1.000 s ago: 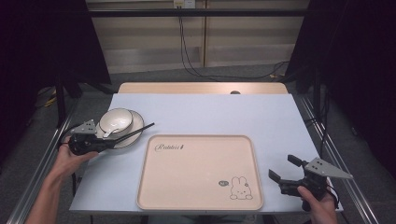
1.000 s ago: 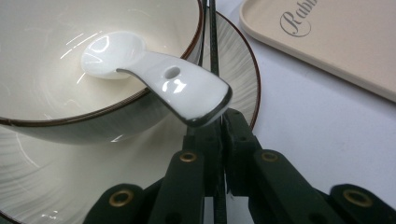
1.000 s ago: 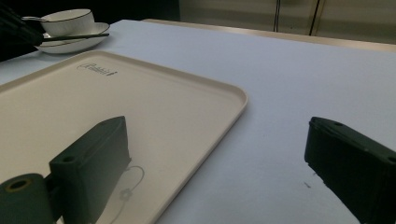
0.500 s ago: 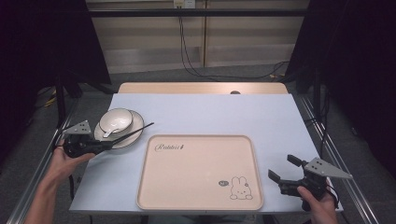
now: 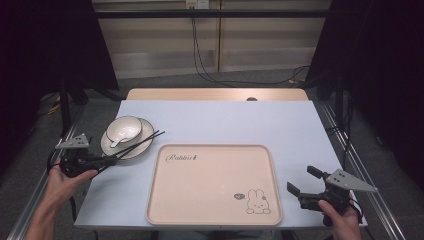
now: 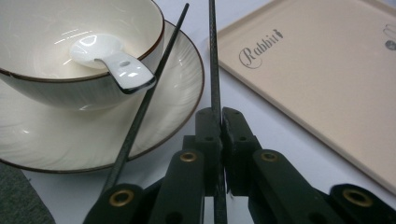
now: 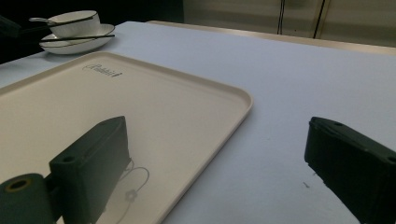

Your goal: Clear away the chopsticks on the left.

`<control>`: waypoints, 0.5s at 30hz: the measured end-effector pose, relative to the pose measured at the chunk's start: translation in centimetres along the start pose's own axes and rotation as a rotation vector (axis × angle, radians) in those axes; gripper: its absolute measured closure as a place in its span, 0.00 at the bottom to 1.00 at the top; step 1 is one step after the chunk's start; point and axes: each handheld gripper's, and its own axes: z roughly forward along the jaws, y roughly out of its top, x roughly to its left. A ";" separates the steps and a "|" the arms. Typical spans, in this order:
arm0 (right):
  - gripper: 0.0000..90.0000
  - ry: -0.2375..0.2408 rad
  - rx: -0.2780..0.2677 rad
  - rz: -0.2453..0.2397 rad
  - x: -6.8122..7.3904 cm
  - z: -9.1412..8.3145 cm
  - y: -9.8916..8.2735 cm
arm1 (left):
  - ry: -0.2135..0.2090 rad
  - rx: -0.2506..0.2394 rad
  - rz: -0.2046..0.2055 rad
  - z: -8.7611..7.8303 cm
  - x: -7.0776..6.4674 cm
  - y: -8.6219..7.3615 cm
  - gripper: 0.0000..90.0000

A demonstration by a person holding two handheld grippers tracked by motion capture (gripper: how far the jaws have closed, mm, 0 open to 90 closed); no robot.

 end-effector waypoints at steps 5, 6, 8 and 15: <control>0.07 0.001 0.000 0.001 0.0 0.0 0.0 | 0.011 -0.012 -0.028 -0.6 -1.1 -0.3 0.96; 0.07 0.002 0.000 0.000 0.0 0.0 0.0 | 0.007 -0.018 -0.038 -0.7 -1.5 -0.4 0.96; 0.07 0.000 -0.001 -0.001 0.0 0.0 0.0 | 0.022 -0.024 -0.055 -1.0 -2.0 -0.5 0.96; 0.07 0.004 0.001 -0.001 0.1 0.0 0.0 | 0.033 -0.043 -0.109 -1.3 -3.6 -1.0 0.96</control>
